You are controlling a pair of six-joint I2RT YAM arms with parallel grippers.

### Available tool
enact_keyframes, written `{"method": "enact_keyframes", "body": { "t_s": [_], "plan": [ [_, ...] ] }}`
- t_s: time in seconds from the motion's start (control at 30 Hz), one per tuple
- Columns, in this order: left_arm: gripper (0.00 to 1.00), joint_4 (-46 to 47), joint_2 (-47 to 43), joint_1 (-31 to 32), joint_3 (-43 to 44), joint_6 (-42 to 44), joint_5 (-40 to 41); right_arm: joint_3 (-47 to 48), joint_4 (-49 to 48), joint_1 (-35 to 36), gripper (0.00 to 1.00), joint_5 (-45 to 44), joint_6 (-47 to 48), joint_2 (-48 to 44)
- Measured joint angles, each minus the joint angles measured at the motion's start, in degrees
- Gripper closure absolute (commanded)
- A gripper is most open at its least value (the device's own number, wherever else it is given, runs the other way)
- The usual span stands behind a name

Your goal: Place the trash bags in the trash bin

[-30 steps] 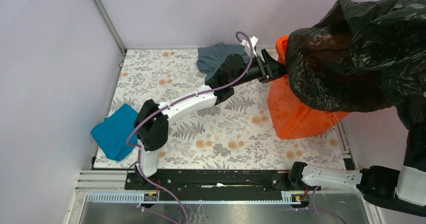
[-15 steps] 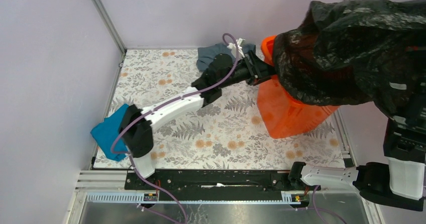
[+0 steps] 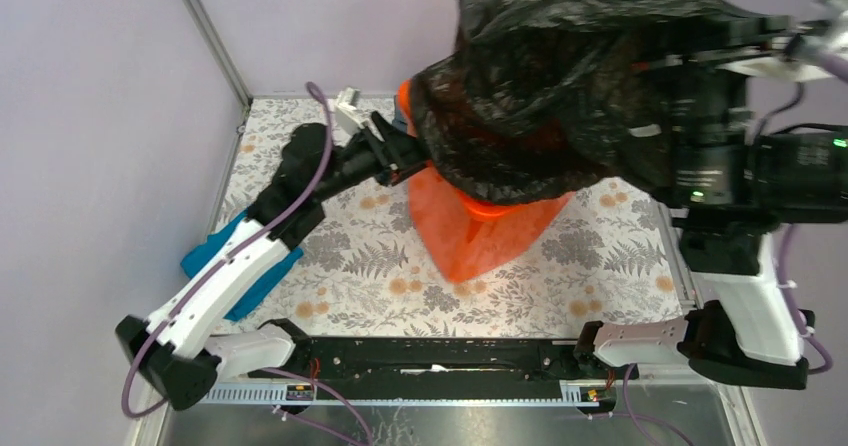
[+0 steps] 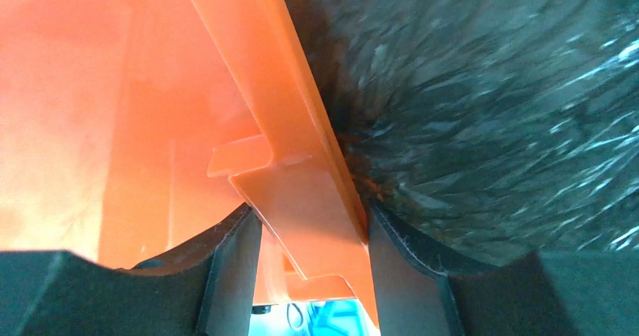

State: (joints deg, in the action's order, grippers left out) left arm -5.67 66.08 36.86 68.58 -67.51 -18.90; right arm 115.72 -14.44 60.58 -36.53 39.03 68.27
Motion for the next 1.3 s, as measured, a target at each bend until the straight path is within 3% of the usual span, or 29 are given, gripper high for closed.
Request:
{"method": "enact_keyframes", "body": {
  "t_s": [0.3, 0.37, 0.47, 0.67, 0.8, 1.07, 1.3],
  "plan": [
    [0.82, -5.20, -6.91, -8.09, -2.36, 1.51, -7.45, -1.16, -0.79, 0.00, 1.00, 1.27, -2.49, 9.11],
    [0.78, -5.31, -8.20, -9.38, -3.67, 1.81, -9.03, -1.16, -0.61, 0.00, 1.00, 1.44, -2.29, 10.43],
    [0.65, -7.76, -10.36, -10.80, -4.92, 2.54, -9.75, -1.16, -0.55, 0.00, 1.00, 1.70, -0.92, 10.82],
    [0.22, -14.86, -13.97, -11.02, -5.09, 6.75, -7.89, -1.25, -2.25, 0.00, 1.00, 1.05, 3.89, 9.64],
    [0.07, -19.96, -15.72, -11.02, -4.92, 13.68, -3.61, -3.61, -1.75, 0.00, 1.00, 1.07, 4.02, 6.03],
    [0.06, -30.38, -22.80, -11.02, -1.25, 26.23, 3.19, -6.01, -1.68, 0.00, 1.00, -0.07, 3.54, -0.28],
    [0.05, -33.75, -25.64, -11.02, 6.60, 34.73, 6.10, -2.51, -0.72, 0.00, 1.00, -0.02, 3.19, 1.88]
  ]
}}
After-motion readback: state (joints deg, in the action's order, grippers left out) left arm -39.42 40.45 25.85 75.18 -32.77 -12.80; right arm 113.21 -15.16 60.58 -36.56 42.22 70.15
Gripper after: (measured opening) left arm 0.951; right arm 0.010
